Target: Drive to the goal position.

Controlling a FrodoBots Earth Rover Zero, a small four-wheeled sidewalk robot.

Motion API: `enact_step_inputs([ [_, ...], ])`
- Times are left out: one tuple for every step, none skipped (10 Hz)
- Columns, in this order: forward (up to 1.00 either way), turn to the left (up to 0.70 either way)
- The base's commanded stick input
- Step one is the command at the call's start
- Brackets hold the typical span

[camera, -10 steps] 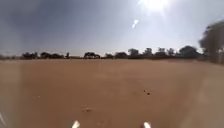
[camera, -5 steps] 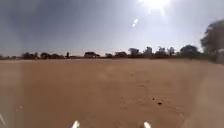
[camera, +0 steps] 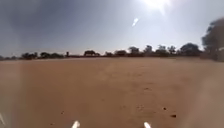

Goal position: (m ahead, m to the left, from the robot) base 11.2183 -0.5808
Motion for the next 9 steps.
enact_step_inputs([
  [0.70, 0.00],
  [0.70, 0.00],
  [0.70, 0.00],
  [0.70, 0.00],
  [0.70, 0.00],
  [0.70, 0.00],
  [0.70, 0.00],
  [0.70, 0.00],
  [0.70, 0.00],
])
